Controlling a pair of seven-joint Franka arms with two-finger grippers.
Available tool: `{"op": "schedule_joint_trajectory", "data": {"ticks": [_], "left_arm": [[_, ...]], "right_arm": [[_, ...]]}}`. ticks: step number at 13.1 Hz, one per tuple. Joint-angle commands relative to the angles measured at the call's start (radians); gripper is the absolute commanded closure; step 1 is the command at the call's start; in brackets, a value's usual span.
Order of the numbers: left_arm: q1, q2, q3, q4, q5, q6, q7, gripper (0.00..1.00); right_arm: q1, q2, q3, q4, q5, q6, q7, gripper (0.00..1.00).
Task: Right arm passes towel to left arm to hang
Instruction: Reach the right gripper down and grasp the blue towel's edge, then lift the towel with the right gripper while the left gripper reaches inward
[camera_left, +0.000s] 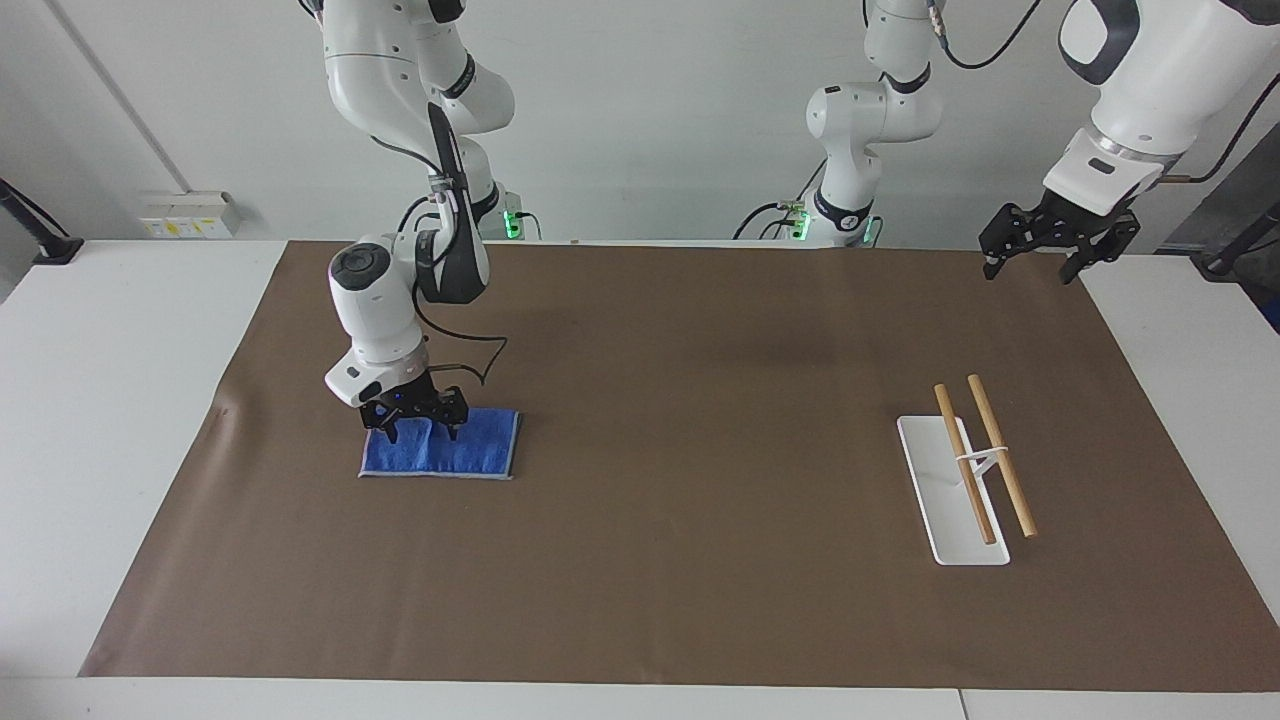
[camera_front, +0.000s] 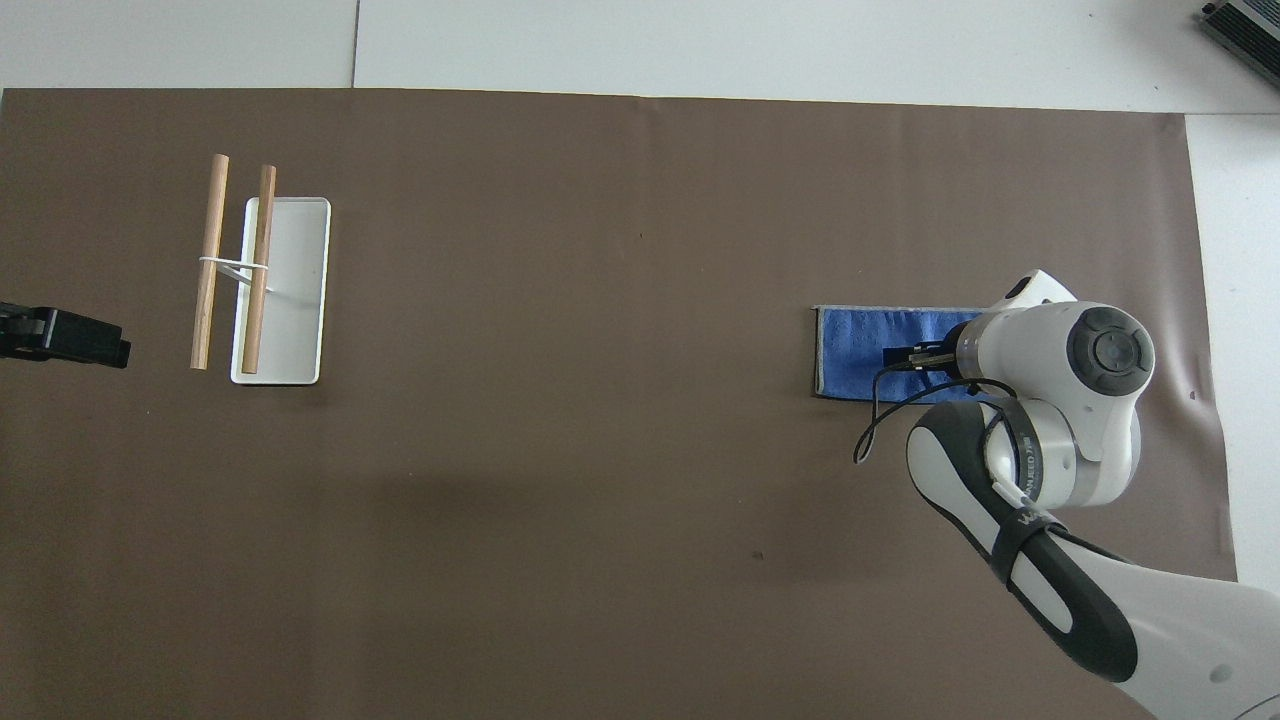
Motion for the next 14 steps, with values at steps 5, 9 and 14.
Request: {"op": "schedule_joint_trajectory", "data": {"ticks": [5, 9, 14], "left_arm": [[0.010, -0.025, -0.006, -0.028, 0.019, 0.004, -0.008, 0.00], [0.010, -0.025, -0.006, -0.028, 0.019, 0.004, -0.008, 0.00], [0.010, -0.025, -0.006, -0.028, 0.019, 0.004, -0.008, 0.00]], "right_arm": [[-0.004, -0.013, 0.003, -0.033, 0.003, 0.021, -0.026, 0.39], [-0.002, -0.016, 0.003, -0.021, 0.038, 0.009, -0.008, 1.00], [0.031, -0.070, 0.021, 0.114, 0.054, -0.194, -0.007, 1.00]]}}
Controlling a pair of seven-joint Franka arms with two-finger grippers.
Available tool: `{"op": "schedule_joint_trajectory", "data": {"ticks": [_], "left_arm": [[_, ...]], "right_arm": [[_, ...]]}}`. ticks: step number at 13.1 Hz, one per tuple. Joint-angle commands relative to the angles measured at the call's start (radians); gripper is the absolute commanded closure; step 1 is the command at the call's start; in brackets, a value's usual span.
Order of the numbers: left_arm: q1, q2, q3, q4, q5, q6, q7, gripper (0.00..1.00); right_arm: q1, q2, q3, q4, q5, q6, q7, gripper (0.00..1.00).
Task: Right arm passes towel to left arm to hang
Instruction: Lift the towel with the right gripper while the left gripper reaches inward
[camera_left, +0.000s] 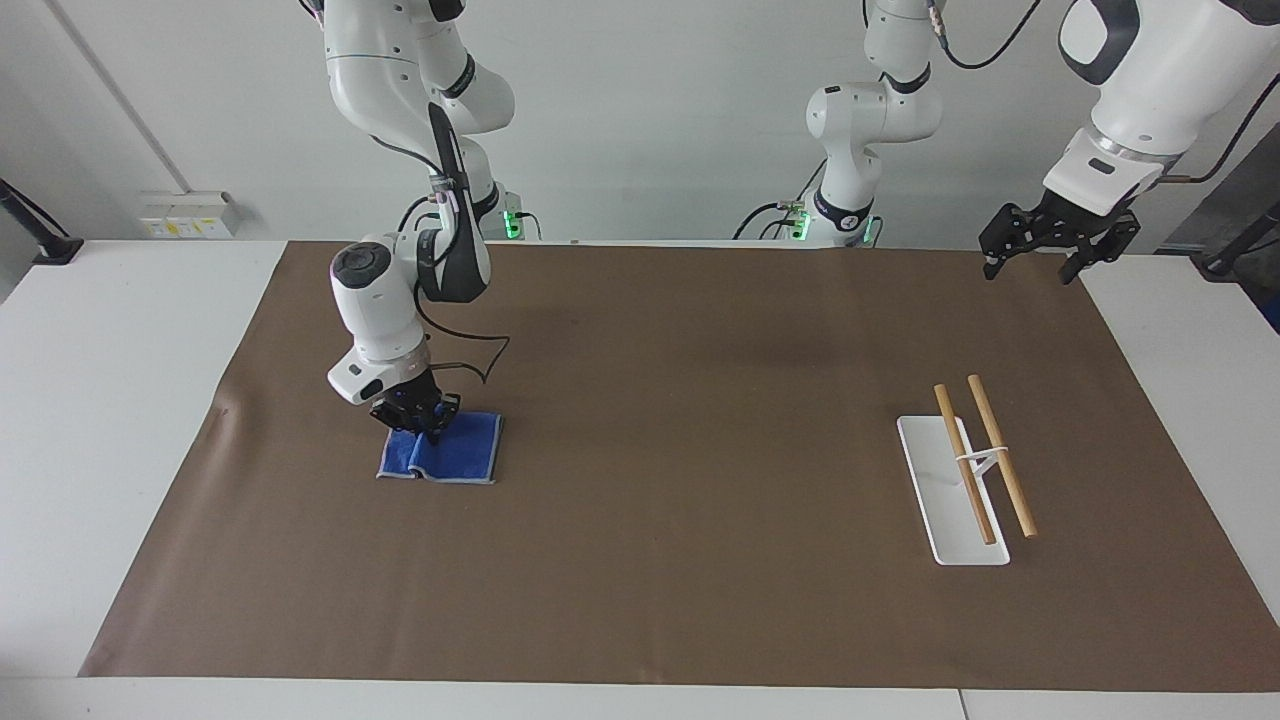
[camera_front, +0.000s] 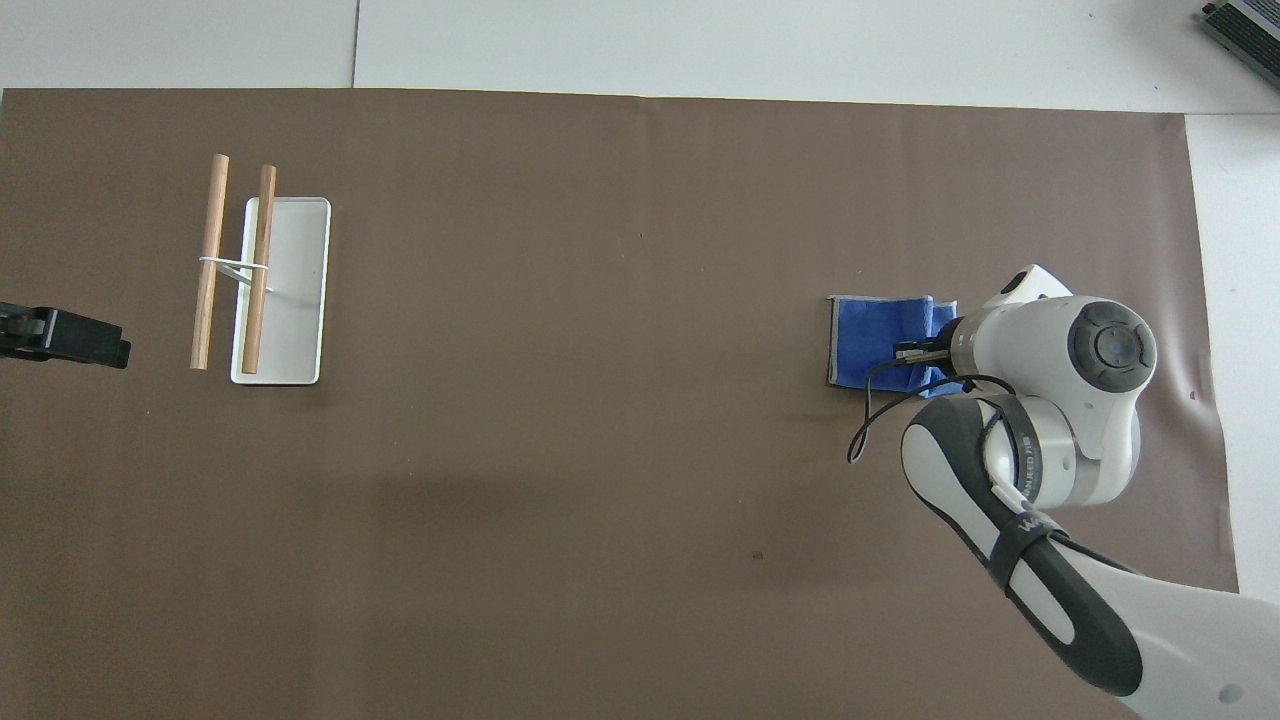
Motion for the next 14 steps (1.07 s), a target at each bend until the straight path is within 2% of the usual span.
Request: {"op": "schedule_joint_trajectory", "data": {"ticks": [1, 4, 8, 11, 14], "left_arm": [[0.010, -0.025, -0.006, -0.028, 0.019, 0.004, -0.008, 0.00], [0.008, -0.025, -0.006, -0.028, 0.019, 0.004, -0.008, 0.00], [0.019, -0.025, -0.001, -0.026, 0.019, 0.009, 0.002, 0.00], [0.008, -0.025, -0.007, -0.028, 0.009, 0.018, -0.001, 0.00], [0.021, -0.025, -0.006, -0.046, -0.120, 0.082, -0.010, 0.00]], "right_arm": [[0.000, -0.052, 0.028, 0.103, 0.033, -0.160, -0.008, 1.00], [0.001, -0.063, 0.071, 0.219, 0.163, -0.251, -0.013, 1.00], [0.001, -0.066, 0.151, 0.321, 0.367, -0.290, -0.018, 1.00], [0.001, -0.068, 0.191, 0.362, 0.665, -0.328, -0.068, 1.00], [0.001, -0.082, 0.245, 0.362, 0.928, -0.343, -0.084, 1.00]]}}
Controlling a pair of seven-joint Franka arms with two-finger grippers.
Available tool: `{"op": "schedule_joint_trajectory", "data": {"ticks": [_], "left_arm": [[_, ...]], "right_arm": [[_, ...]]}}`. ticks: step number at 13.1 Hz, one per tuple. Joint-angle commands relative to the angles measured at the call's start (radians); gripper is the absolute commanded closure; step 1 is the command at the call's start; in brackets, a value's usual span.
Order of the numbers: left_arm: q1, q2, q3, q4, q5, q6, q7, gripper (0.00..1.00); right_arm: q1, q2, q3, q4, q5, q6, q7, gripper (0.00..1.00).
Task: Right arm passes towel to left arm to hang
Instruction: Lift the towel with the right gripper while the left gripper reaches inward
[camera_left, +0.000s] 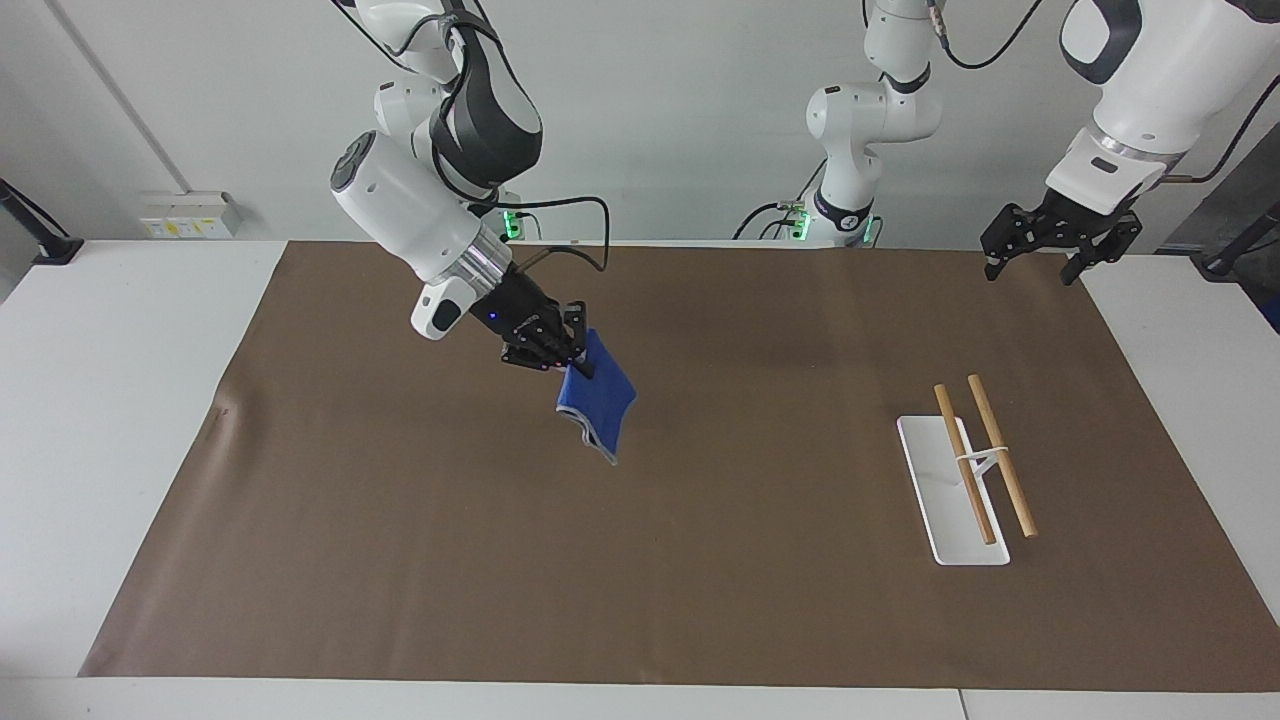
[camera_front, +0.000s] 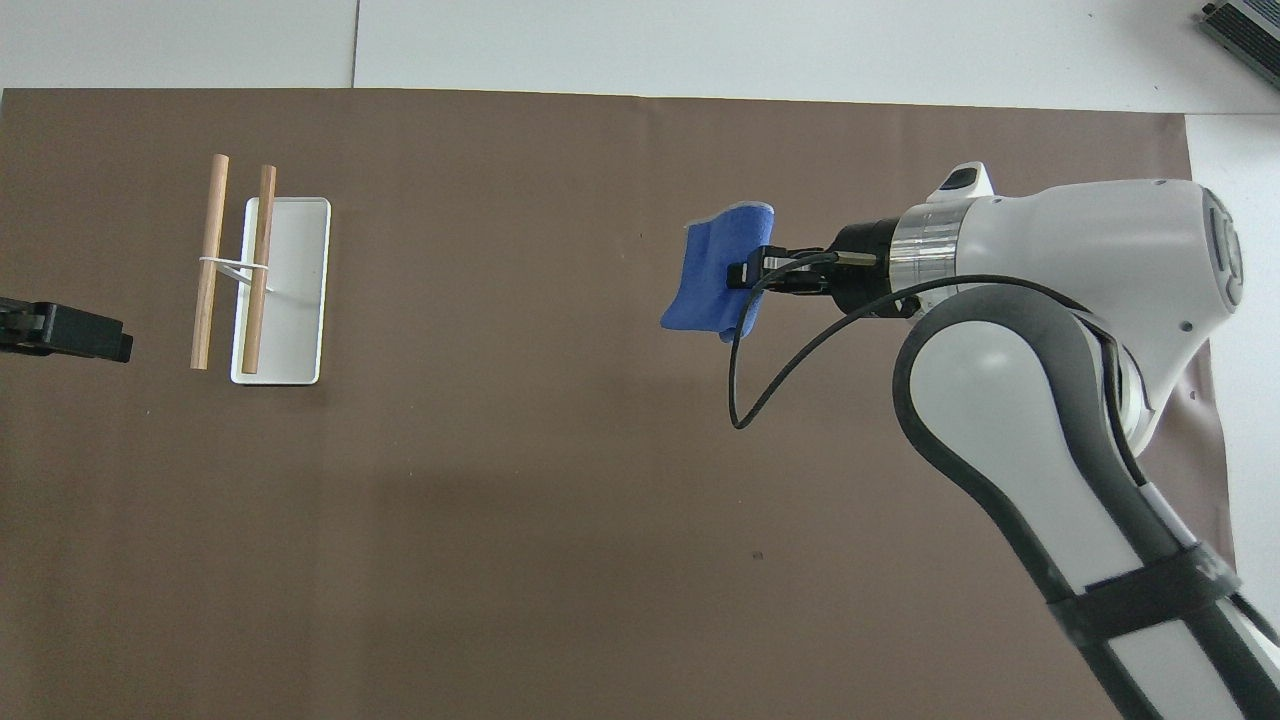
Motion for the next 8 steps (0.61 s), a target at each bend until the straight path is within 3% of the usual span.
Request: {"op": "schedule_joint_trajectory", "data": {"ticks": [1, 3, 8], "left_arm": [[0.015, -0.025, -0.002, -0.048, -0.117, 0.061, -0.014, 0.00], [0.016, -0.031, -0.002, -0.085, -0.209, 0.090, -0.120, 0.00], [-0.028, -0.073, -0.009, -0.212, -0.410, 0.251, -0.642, 0.00]], "right_arm": [[-0.010, -0.008, 0.043, 0.008, 0.182, -0.032, -0.031, 1.00], [-0.008, -0.020, 0.066, -0.003, 0.320, -0.027, -0.037, 1.00], [0.033, -0.037, 0.089, -0.026, 0.664, -0.007, -0.036, 1.00]]}}
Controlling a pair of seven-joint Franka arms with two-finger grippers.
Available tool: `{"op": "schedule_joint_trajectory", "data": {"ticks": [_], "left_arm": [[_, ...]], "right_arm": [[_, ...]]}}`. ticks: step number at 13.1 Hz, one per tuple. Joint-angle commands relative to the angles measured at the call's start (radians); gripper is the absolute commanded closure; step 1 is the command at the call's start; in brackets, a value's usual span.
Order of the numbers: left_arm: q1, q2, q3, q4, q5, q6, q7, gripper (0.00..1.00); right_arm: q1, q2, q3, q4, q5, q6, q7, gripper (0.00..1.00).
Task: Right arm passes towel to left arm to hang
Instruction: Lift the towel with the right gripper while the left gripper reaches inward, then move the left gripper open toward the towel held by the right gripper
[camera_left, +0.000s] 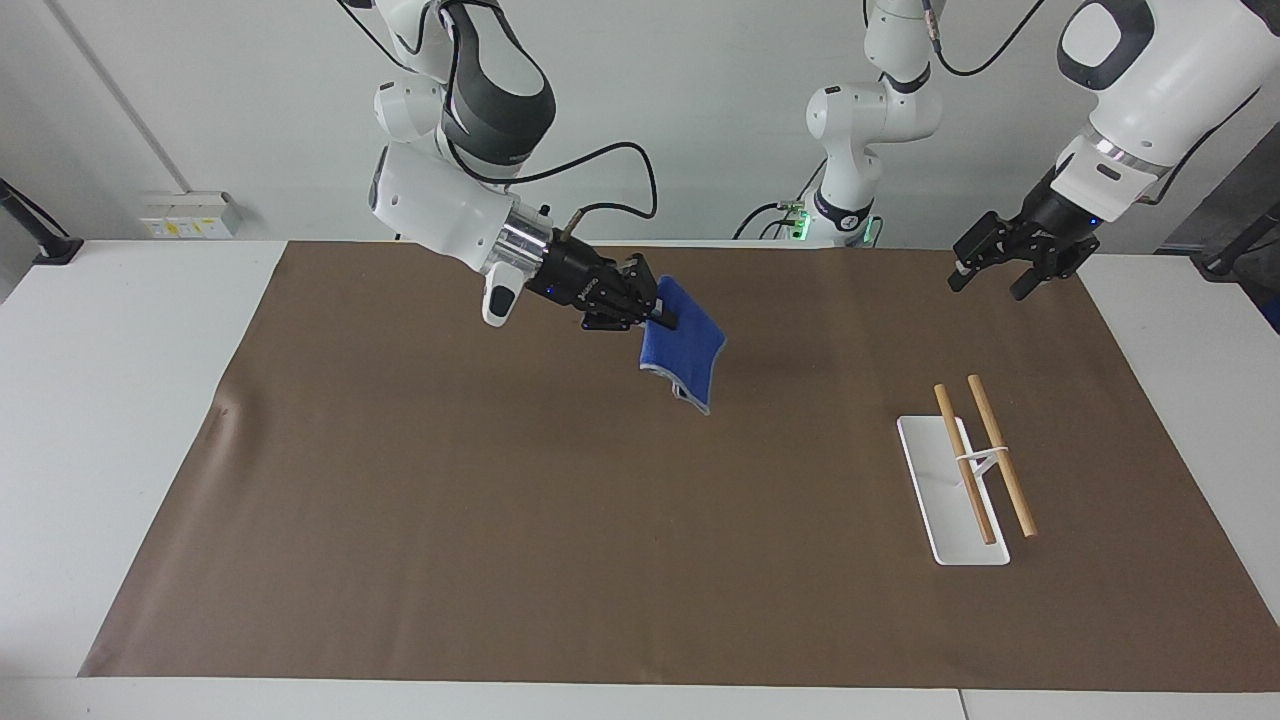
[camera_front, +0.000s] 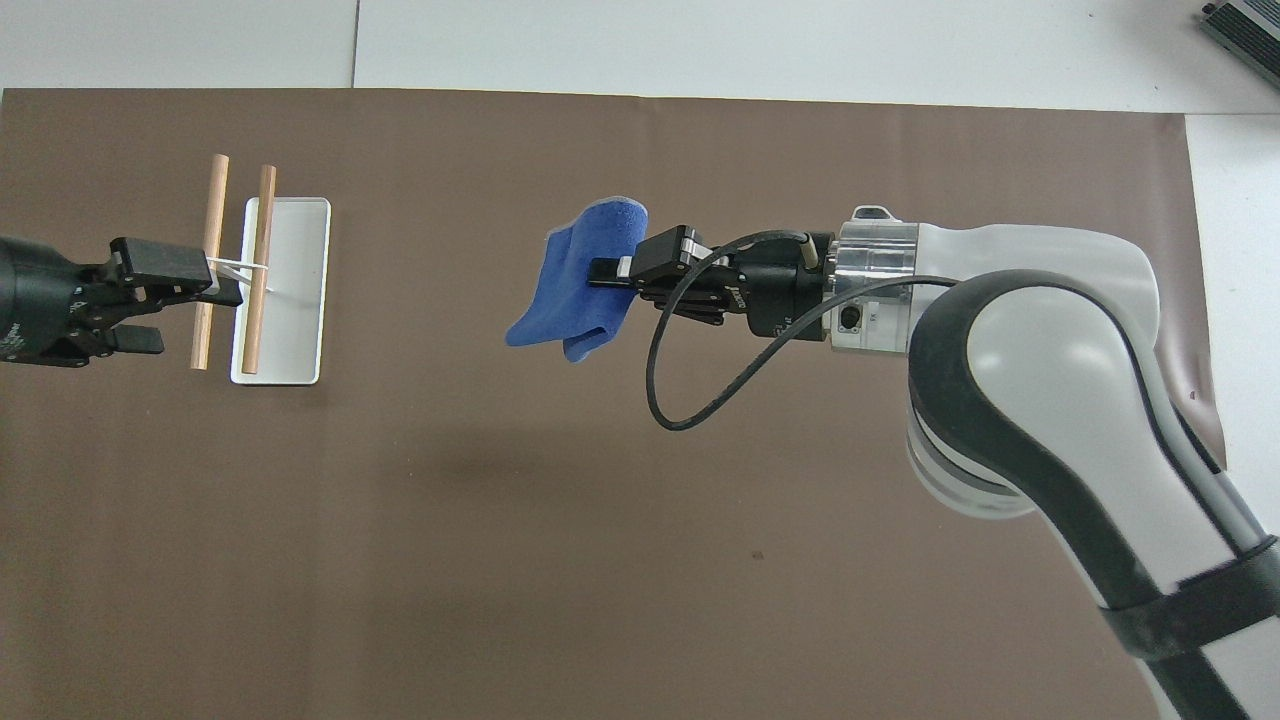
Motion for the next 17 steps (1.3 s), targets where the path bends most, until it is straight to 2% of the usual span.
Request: {"op": "schedule_joint_trajectory", "data": {"ticks": [1, 3, 6, 10, 15, 17], "left_arm": [[-0.045, -0.046, 0.000, -0.074, -0.064, 0.089, -0.293, 0.00], [-0.102, -0.046, 0.000, -0.091, -0.083, 0.167, -0.505, 0.00], [-0.147, -0.043, 0.000, -0.102, -0.126, 0.260, -0.817, 0.00], [-0.204, -0.040, 0.002, -0.100, -0.144, 0.312, -1.182, 0.00], [-0.262, -0.048, 0.000, -0.108, -0.144, 0.271, -1.382, 0.00], [-0.277, -0.057, 0.000, -0.114, -0.144, 0.235, -1.407, 0.00]], "right_arm": [[0.029, -0.028, 0.008, -0.037, 0.123, 0.009, -0.036, 1.00], [0.039, -0.026, 0.008, -0.040, 0.233, 0.011, -0.067, 1.00], [0.052, -0.025, 0.009, -0.044, 0.263, 0.035, -0.072, 1.00], [0.081, -0.025, 0.011, -0.050, 0.278, 0.081, -0.070, 1.00], [0.081, -0.025, 0.011, -0.050, 0.278, 0.083, -0.070, 1.00], [0.081, -0.025, 0.009, -0.050, 0.278, 0.084, -0.070, 1.00]]}}
